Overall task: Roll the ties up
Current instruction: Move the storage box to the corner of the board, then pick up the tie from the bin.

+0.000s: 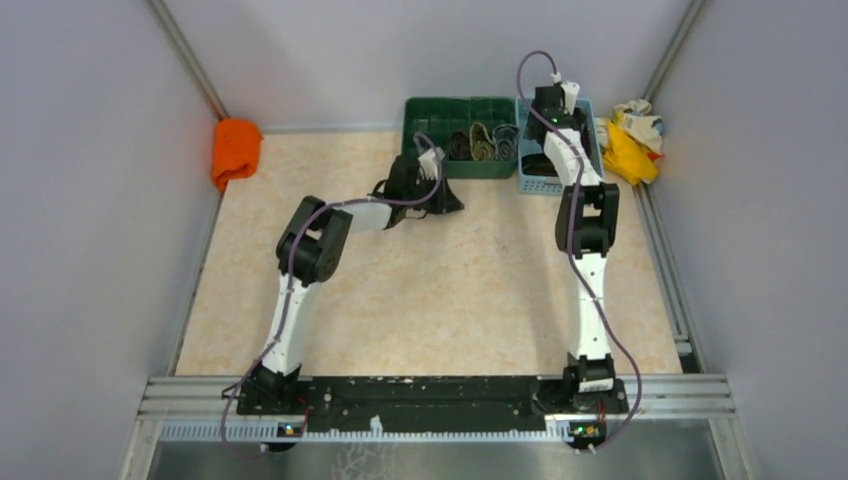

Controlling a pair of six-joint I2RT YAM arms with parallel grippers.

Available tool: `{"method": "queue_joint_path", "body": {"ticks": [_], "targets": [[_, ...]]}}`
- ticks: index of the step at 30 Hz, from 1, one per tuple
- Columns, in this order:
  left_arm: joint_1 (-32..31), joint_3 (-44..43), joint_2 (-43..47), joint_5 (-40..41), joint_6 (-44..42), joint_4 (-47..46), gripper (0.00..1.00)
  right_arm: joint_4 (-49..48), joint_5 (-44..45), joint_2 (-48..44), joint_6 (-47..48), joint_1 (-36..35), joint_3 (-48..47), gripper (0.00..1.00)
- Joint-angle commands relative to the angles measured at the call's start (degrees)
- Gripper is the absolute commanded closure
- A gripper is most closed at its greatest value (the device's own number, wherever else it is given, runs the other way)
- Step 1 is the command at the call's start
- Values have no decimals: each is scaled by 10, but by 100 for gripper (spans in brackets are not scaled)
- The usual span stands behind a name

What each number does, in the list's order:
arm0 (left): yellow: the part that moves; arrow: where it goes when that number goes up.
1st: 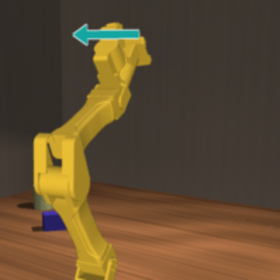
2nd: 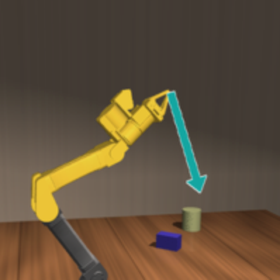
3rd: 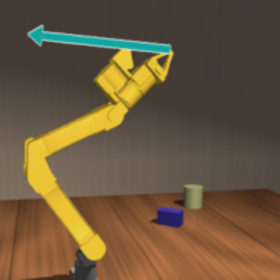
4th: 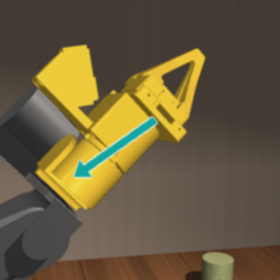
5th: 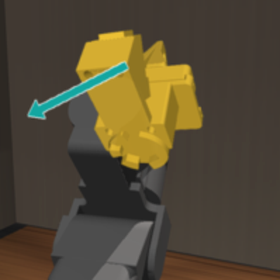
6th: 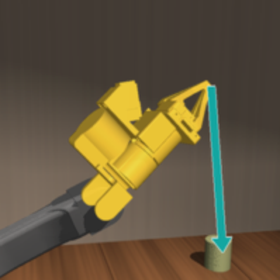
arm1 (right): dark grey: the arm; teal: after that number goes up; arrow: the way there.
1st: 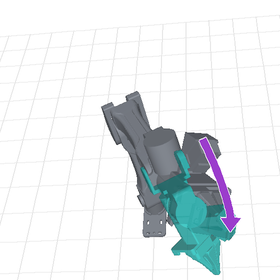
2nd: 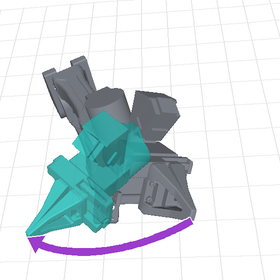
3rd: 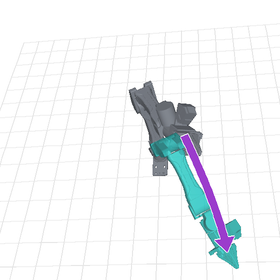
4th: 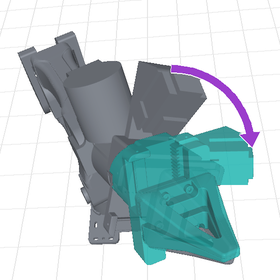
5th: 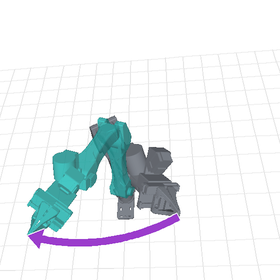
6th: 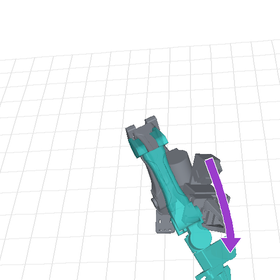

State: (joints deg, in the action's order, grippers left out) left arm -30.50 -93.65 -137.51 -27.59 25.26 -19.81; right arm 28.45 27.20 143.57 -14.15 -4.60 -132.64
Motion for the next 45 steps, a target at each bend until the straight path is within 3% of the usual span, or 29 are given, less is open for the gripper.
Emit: {"method": "queue_joint_path", "body": {"ticks": [1,5,9,14,20,23,29,36,45], "targets": [[-4,118,123,25,-9,-80,75,12,-20,44,-7,29,-86,6],[-9,164,179,50,-39,-67,75,-6,-42,64,-20,44,-97,8],[-10,166,199,70,-60,-24,75,-8,-82,82,-27,73,-100,21],[-11,183,217,76,-67,5,76,-5,-151,110,-25,83,-99,51],[-11,227,246,94,-78,26,77,-16,-189,113,-25,83,-99,80],[-11,227,258,101,-84,66,79,-36,-207,96,-29,83,-89,100],[-11,275,307,156,-81,82,85,-121,-270,26,-51,83,-37,100],[-11,334,397,222,-88,82,86,-174,-326,-89,-62,82,15,100],[-12,382,475,231,-75,80,86,-199,-400,-343,-79,78,203,100]]}}
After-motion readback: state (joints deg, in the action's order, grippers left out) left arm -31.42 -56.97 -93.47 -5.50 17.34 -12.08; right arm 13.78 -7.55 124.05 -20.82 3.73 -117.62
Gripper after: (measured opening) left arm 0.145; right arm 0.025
